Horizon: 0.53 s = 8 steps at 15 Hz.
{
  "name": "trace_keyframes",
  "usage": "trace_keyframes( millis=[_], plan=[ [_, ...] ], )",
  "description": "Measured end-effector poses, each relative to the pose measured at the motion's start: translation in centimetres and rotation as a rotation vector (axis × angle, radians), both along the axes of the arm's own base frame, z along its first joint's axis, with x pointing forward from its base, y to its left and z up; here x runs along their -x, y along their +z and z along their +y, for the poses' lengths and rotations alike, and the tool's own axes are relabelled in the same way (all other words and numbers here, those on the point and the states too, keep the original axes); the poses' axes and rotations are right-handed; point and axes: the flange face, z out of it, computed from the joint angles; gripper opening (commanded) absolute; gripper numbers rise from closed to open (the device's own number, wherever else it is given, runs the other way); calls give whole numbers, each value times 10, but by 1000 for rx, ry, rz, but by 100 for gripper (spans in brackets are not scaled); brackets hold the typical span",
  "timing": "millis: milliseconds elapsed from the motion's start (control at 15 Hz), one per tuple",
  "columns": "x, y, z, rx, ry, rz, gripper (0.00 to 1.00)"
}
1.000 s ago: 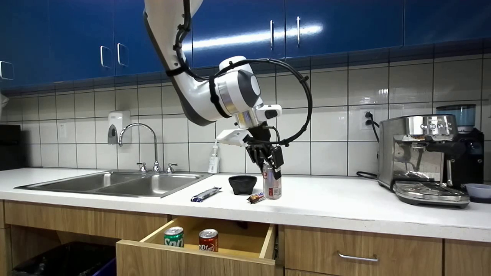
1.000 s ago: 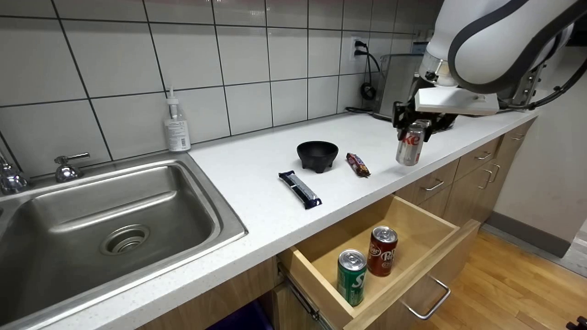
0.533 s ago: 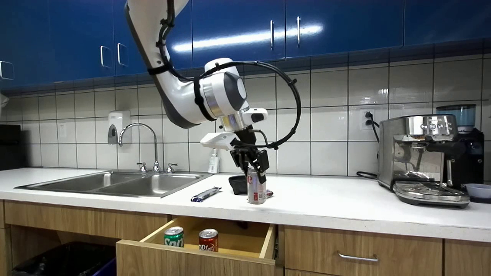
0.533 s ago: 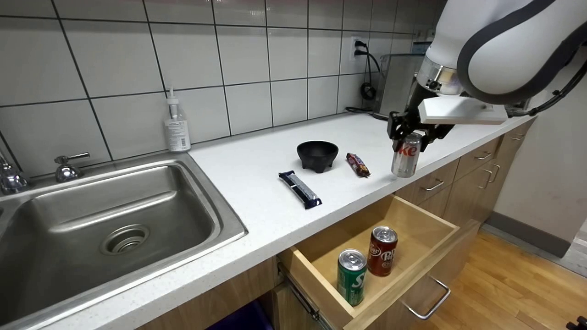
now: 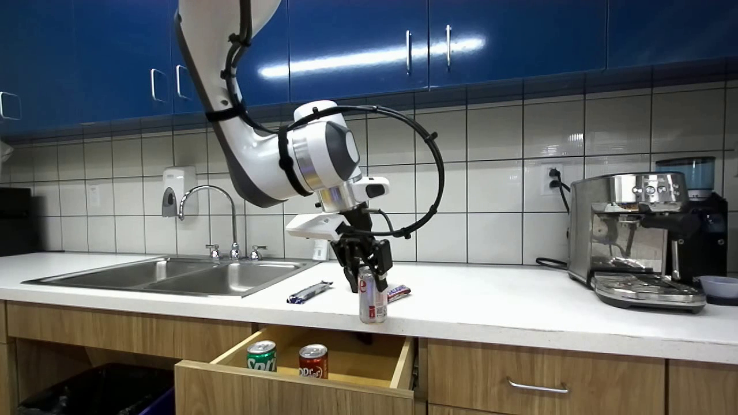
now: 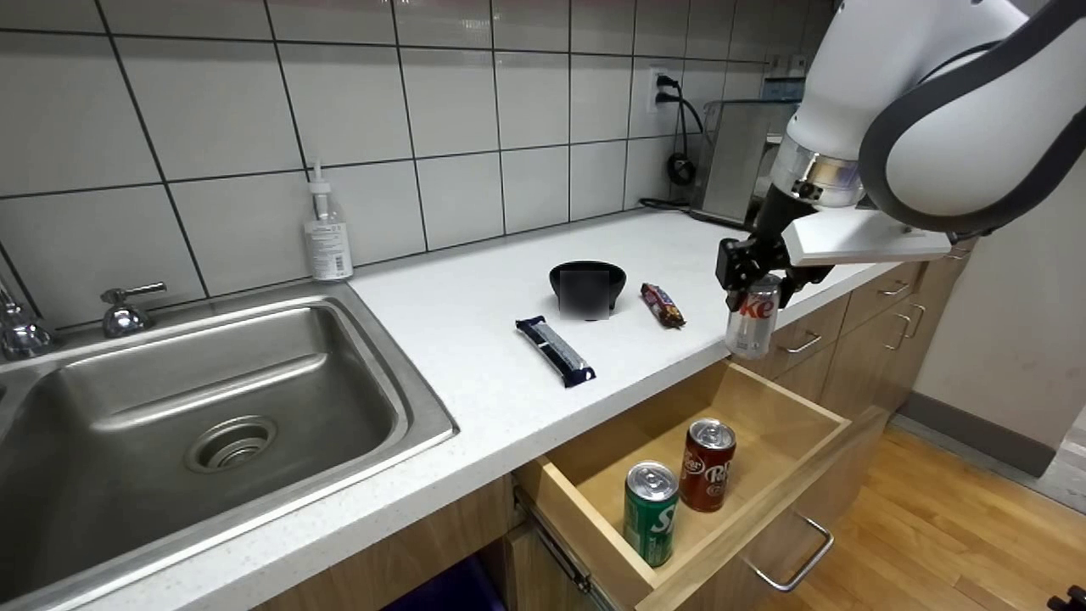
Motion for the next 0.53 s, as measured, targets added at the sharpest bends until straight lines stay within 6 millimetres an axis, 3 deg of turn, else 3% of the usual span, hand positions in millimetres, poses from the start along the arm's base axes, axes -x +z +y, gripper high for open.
trace_keyframes(
  millis=[533],
  plan=[
    [11, -21, 9, 25, 79, 3, 38]
  ],
)
